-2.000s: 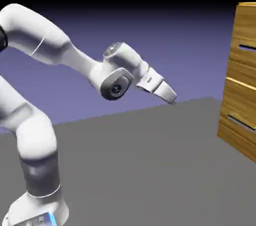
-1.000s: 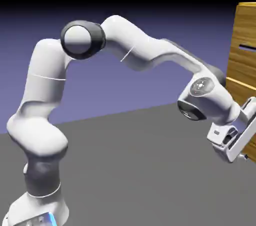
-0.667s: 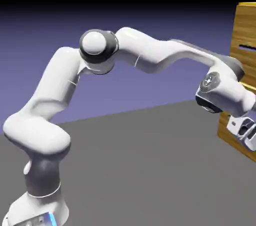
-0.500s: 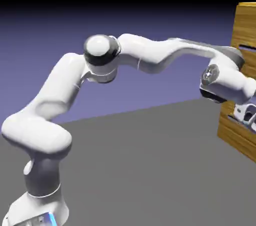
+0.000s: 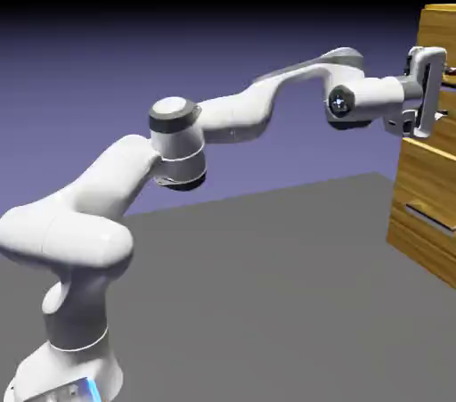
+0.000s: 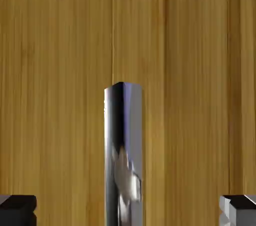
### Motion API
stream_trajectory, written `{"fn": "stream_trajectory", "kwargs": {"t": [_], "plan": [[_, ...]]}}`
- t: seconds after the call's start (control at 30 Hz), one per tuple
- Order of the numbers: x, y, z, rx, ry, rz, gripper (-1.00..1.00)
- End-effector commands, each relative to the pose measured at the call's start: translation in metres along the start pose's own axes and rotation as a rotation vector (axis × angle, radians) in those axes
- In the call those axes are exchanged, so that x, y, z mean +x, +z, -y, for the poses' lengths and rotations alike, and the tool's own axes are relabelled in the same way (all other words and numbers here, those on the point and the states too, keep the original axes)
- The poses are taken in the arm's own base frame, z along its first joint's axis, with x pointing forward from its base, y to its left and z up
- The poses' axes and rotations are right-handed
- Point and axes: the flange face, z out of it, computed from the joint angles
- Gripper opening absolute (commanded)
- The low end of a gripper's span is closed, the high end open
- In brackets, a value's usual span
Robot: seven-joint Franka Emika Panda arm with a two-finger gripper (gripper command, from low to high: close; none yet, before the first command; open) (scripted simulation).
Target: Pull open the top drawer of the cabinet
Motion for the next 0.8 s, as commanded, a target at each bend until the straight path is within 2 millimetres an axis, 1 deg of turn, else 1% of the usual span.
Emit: {"fn": "stream_trajectory", "kwargs": {"t": [0.0, 0.17, 0.33, 0.37, 0.4, 0.43, 0.57, 0.77], "plan": [[-0.002, 0.004, 0.002, 0.003, 0.0, 0.002, 0.0], [-0.006, 0.026, 0.006, 0.009, -0.001, 0.005, 0.0], [0.002, 0.045, -0.003, -0.003, 0.0, -0.002, 0.0], [0.002, 0.045, -0.003, -0.004, 0.0, -0.002, 0.0], [0.002, 0.045, -0.003, -0.004, 0.0, -0.002, -1.0], [0.002, 0.045, -0.003, -0.004, 0.0, -0.002, -1.0], [0.002, 0.034, -0.003, -0.004, 0.0, -0.002, -1.0], [0.002, 0.01, -0.003, -0.004, 0.0, -0.002, -1.0]]}}
